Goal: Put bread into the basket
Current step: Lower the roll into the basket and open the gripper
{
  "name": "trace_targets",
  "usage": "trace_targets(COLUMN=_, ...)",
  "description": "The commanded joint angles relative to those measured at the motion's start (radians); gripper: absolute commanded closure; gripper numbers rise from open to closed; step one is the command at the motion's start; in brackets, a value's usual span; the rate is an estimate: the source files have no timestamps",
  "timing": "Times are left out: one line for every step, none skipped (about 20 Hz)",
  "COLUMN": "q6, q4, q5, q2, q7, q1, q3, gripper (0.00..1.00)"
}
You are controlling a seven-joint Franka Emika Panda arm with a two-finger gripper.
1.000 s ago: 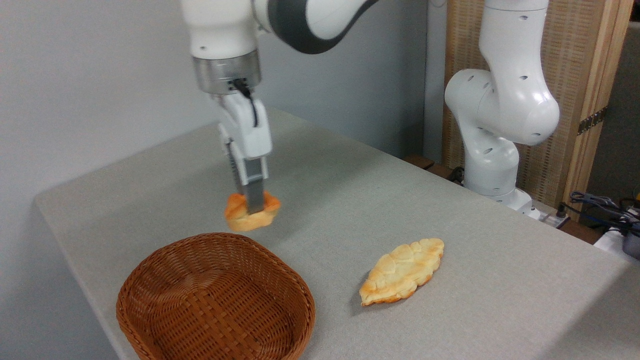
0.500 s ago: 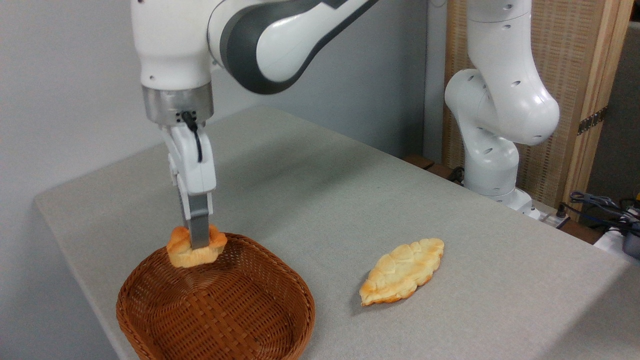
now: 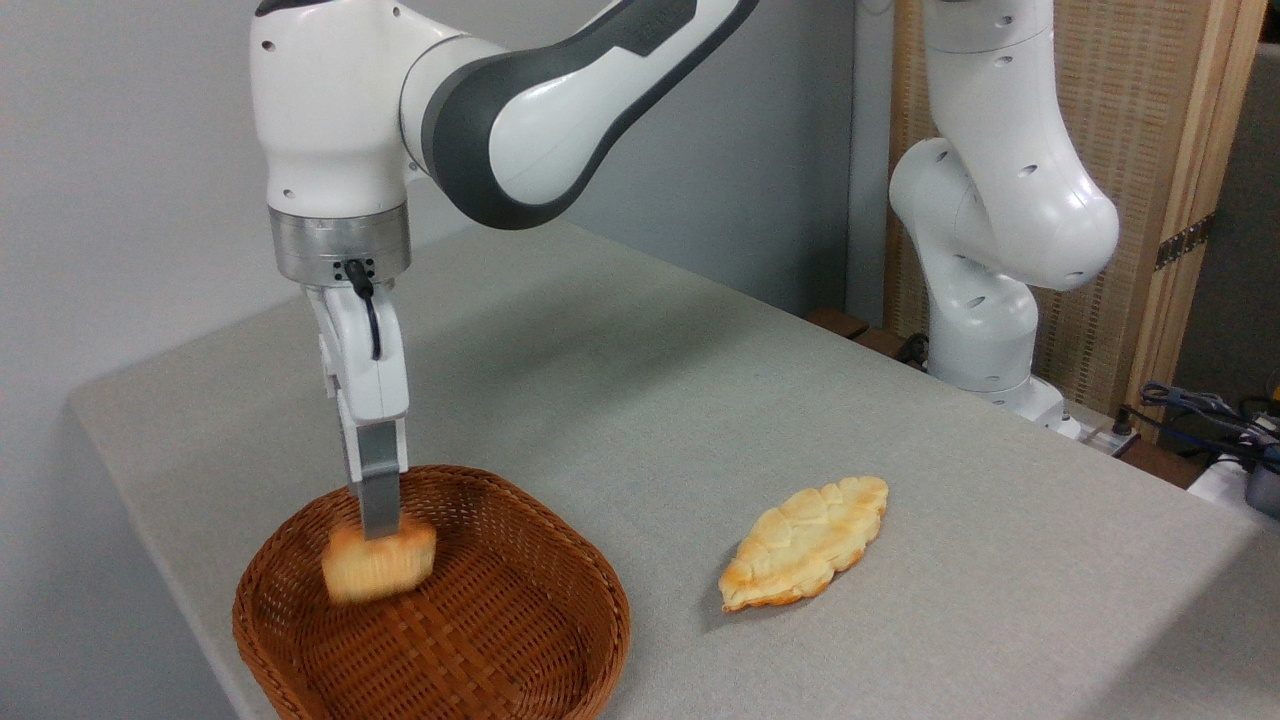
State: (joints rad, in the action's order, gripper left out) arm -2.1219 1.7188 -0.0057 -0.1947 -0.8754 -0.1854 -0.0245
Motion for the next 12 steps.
trace_targets(q6=-0.03, q4=-0.016, q5=0.015, q2=-0.012, q7=0.007, q1=-0.003, q3=-0.003, gripper=0.0)
trace_targets(q6=-0.03, q4=-0.016, q5=0.015, q2=-0.012, q7=0.007, q1=-0.005, q3=-0.003, gripper=0.0)
trace_targets(q6=-0.03, q4=-0.016, q5=0.015, q2=-0.011, q7=0.015, q1=-0.005, q3=-0.002, gripper=0.0)
trace_targets(q6=-0.03, q4=-0.016, q5=0.01, q2=-0.011, q7=0.018, q1=-0.003, q3=-0.002, gripper=0.0)
trace_targets(q6=-0.03, q4=-0.019, q5=0.004, q2=-0.005, q7=0.021, q1=-0.003, q3=-0.002, gripper=0.0)
trace_targets(q6=-0.027, q4=-0.033, q5=0.001, q2=0.003, q7=0.021, q1=-0.005, q3=-0.002, gripper=0.0)
trace_targets(q6=-0.02, q4=-0.037, q5=0.001, q2=0.008, q7=0.021, q1=-0.005, q3=-0.002, gripper=0.0)
trace_targets(q6=-0.003, q4=-0.041, q5=0.001, q2=0.029, q7=0.032, q1=-0.003, q3=-0.002, gripper=0.0)
trace_targets(q6=0.017, q4=-0.041, q5=0.001, q2=0.043, q7=0.045, q1=-0.002, q3=-0.002, gripper=0.0)
trace_targets(q6=0.072, q4=-0.041, q5=0.001, q2=0.07, q7=0.087, q1=0.006, q3=-0.002, gripper=0.0)
trace_targets(q6=0.103, q4=-0.041, q5=0.001, q2=0.084, q7=0.107, q1=0.009, q3=-0.002, gripper=0.0)
trace_targets(q6=0.158, q4=-0.041, q5=0.0, q2=0.115, q7=0.134, q1=0.021, q3=-0.002, gripper=0.0)
